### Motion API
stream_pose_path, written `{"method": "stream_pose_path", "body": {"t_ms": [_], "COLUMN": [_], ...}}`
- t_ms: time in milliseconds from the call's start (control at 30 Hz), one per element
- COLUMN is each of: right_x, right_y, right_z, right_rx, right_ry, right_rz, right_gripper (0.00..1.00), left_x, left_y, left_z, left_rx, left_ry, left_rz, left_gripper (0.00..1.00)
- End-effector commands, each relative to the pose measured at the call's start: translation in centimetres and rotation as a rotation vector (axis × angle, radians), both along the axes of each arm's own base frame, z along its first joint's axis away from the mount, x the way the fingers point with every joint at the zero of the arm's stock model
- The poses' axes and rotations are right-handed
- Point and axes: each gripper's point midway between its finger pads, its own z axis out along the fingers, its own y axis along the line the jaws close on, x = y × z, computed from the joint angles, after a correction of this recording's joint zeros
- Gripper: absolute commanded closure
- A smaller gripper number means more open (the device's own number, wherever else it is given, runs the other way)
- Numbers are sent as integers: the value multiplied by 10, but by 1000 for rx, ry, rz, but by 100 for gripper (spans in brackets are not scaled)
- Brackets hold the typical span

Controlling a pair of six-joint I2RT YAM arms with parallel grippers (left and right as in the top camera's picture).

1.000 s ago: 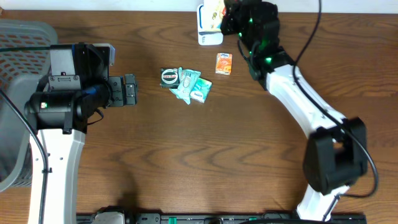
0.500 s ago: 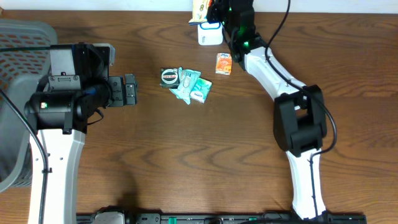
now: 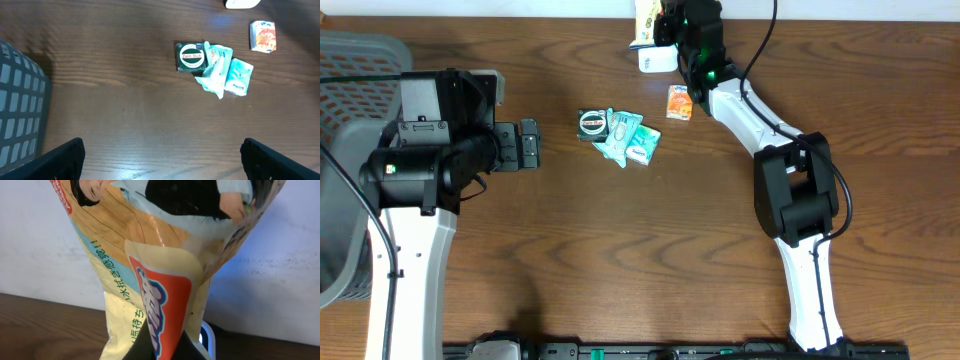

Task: Scan the item barcode
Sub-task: 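Hold the bag up against the white scanner with the right gripper, then carry the bag to the right edge of the table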

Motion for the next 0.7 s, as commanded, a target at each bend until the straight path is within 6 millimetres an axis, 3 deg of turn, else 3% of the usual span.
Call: {"method": "stream_pose_path", "body": {"t_ms": [0, 133, 200, 333, 400, 533, 667], "right_x": [1, 0, -2, -9, -17, -36, -67], "right_y": [2, -11, -27, -76, -112, -168, -254], "right_z": [30, 51, 64, 83, 86, 67, 26], "right_rx": [2, 8, 1, -26, -90, -330, -554], "right_ry": [-60, -65, -49, 25, 86, 212, 446], "right_rz": [-7, -24, -44, -108, -147, -155, -274], "right_gripper": [99, 99, 99, 99, 99, 99, 99], "left_x": [1, 1, 1, 1, 1, 1, 1], "left_y": [3, 3, 3, 3, 3, 3, 3], "left_z": [1, 1, 1, 1, 1, 1, 1], "left_rx": [13, 13, 13, 13, 13, 13, 13], "left_ry": [-3, -3, -3, -3, -3, -3, -3], "left_rz": [-1, -1, -1, -1, -1, -1, -1], "left_gripper": [2, 3, 2, 2, 2, 2, 2]}}
